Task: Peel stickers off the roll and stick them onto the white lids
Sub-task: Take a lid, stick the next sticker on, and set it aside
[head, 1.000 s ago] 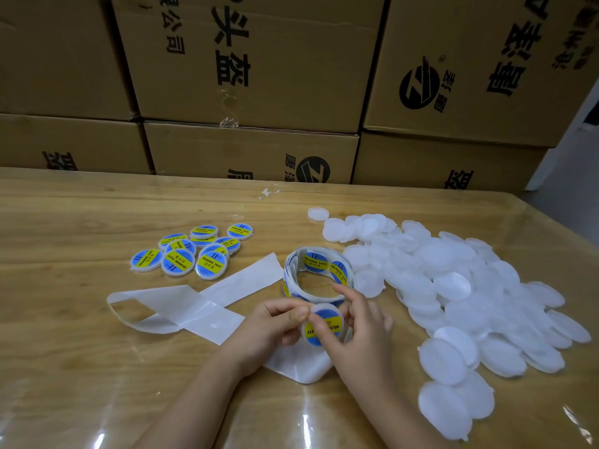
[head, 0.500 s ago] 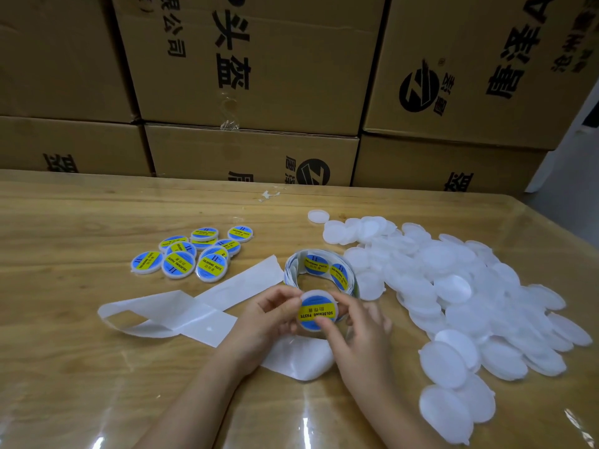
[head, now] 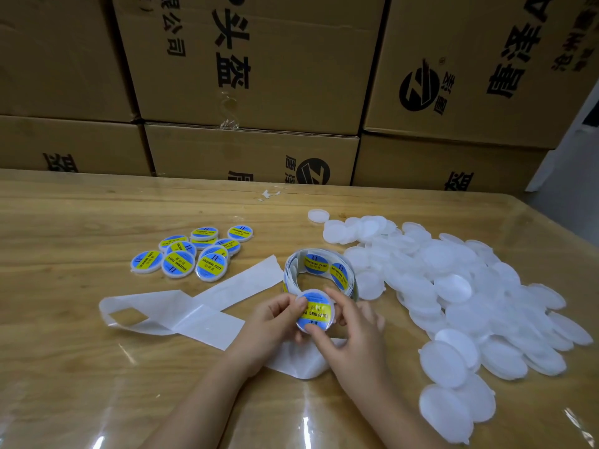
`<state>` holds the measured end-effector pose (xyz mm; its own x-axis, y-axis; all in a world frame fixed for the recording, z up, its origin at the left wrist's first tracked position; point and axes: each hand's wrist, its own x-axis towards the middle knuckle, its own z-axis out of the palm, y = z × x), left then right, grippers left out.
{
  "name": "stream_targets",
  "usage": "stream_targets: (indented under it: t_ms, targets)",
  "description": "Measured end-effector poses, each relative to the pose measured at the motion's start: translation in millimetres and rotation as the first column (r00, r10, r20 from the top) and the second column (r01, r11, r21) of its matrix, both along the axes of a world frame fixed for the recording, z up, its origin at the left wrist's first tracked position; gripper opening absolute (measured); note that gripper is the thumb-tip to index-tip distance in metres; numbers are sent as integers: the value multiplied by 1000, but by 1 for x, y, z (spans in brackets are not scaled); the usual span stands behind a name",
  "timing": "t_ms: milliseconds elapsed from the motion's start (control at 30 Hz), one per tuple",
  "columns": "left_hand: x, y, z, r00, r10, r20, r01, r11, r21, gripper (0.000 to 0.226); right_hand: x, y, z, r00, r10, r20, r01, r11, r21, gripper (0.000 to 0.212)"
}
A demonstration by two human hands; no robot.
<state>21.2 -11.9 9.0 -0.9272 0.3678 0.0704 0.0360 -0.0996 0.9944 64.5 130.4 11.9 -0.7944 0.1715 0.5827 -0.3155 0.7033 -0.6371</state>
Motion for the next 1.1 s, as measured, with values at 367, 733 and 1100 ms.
stream_targets:
  t_ms: [367,733,1100]
  targets:
    - [3,1,2,1000,-15,24,14,999,32,29,0,5,-3,998,63,26,-58,985,-163,9]
    - [1,1,4,999,4,41,-6,999,45,30,1,-2,-2,997,80,-2,-80,997,7,40]
    - [1,0,4,998,-19,68,16,999,51,32,2,1,1,995,95,-41,-95,995,-8,26]
